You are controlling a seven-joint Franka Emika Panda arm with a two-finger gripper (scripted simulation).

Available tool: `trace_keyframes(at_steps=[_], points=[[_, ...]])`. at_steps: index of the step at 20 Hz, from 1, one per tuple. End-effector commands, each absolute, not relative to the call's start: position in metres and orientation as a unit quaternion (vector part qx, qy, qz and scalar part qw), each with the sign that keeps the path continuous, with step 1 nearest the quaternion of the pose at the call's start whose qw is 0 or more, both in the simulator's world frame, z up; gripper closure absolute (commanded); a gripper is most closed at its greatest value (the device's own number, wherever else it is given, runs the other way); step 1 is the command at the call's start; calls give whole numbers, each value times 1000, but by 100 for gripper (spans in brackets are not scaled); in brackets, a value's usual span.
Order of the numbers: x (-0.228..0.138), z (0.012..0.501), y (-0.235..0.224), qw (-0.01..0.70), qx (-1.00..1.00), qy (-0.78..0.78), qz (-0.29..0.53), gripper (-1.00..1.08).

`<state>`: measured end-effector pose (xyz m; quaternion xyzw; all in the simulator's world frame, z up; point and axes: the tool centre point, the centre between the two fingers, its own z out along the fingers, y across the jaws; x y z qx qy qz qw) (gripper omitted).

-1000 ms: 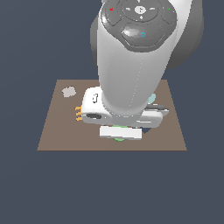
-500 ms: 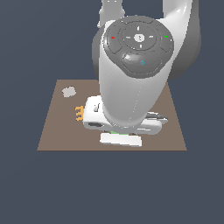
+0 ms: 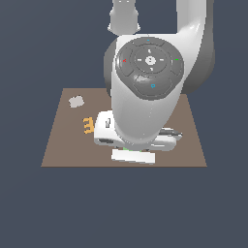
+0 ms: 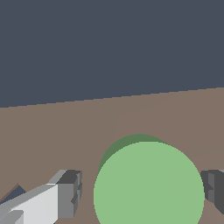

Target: Insert a designated object into the corresponding slot on a board.

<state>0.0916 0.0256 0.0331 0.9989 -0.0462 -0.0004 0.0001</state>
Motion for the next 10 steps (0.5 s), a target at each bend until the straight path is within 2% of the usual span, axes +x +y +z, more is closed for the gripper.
trace_keyframes(at_steps=[1,2,10], points=[[92,30,26,0,999,-46,0,-92],[92,30,26,0,999,-46,0,108],[92,30,26,0,999,-46,0,108]])
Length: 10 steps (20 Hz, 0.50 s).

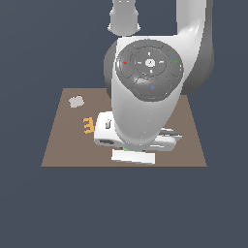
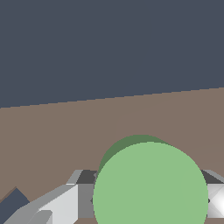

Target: Insert a designated object into the corresponding slot on a board.

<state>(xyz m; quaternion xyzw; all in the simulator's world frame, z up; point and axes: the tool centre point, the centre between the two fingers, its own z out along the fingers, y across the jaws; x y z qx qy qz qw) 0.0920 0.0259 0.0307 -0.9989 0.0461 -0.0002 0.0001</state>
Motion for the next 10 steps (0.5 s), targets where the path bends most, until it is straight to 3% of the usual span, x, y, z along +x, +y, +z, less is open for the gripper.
trace_keyframes(at_steps=[1,10], points=[[92,30,26,0,-999,46,0,108],[90,31,28,0,-1000,26,0,108]])
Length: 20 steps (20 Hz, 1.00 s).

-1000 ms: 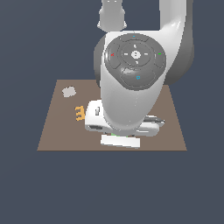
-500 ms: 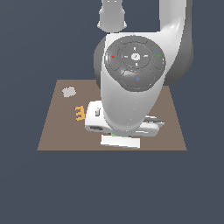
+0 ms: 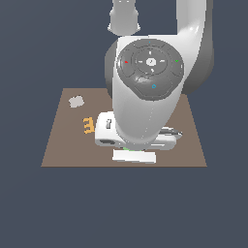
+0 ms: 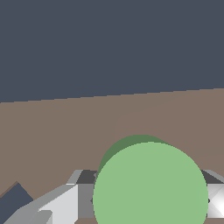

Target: Insert a designated object into the corresponding slot on a board.

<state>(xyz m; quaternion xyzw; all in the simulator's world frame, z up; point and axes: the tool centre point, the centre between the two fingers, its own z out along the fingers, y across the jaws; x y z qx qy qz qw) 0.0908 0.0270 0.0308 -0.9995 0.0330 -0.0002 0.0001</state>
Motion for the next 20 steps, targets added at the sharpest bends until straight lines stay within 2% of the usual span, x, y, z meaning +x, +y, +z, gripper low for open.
trace_keyframes(at_steps=[1,10,20], points=[[90,31,28,0,-1000,20,0,108],[80,32,36,0,-998,-69,0,108],[59,34,45,0,-971,-241,0,108]])
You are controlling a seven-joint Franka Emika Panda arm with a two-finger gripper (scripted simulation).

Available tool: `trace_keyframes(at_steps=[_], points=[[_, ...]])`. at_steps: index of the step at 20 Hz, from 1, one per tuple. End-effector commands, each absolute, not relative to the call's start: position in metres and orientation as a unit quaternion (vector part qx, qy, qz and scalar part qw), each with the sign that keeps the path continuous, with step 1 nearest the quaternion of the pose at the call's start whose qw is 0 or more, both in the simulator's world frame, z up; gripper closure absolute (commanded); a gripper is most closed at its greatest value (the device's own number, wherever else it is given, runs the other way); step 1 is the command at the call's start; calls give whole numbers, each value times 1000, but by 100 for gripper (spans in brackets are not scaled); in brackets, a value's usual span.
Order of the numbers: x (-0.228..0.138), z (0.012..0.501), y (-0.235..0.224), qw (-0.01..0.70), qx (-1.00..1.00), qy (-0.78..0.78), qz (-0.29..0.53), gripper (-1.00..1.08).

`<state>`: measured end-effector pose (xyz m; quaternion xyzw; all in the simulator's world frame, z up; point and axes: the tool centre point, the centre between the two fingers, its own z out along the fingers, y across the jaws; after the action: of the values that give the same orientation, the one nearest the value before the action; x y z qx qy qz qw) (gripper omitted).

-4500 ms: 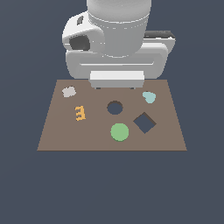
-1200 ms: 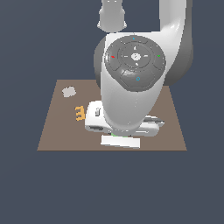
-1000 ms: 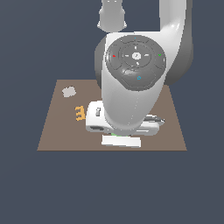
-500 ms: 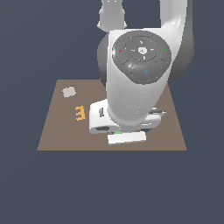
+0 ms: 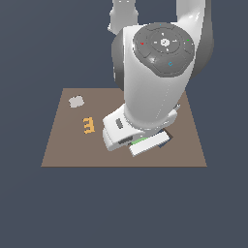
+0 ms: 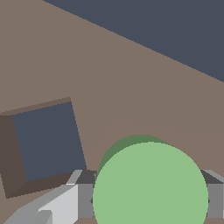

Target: Insert a designated object into the corresponding slot on a board.

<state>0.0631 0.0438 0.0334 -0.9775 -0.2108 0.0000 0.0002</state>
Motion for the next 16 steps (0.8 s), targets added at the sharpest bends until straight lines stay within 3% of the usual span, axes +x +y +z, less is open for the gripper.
trace_keyframes(at_steps=[1,16], points=[[57,34,45,0,-965,-261,0,108],[16,38,39,0,-838,-545,0,108]])
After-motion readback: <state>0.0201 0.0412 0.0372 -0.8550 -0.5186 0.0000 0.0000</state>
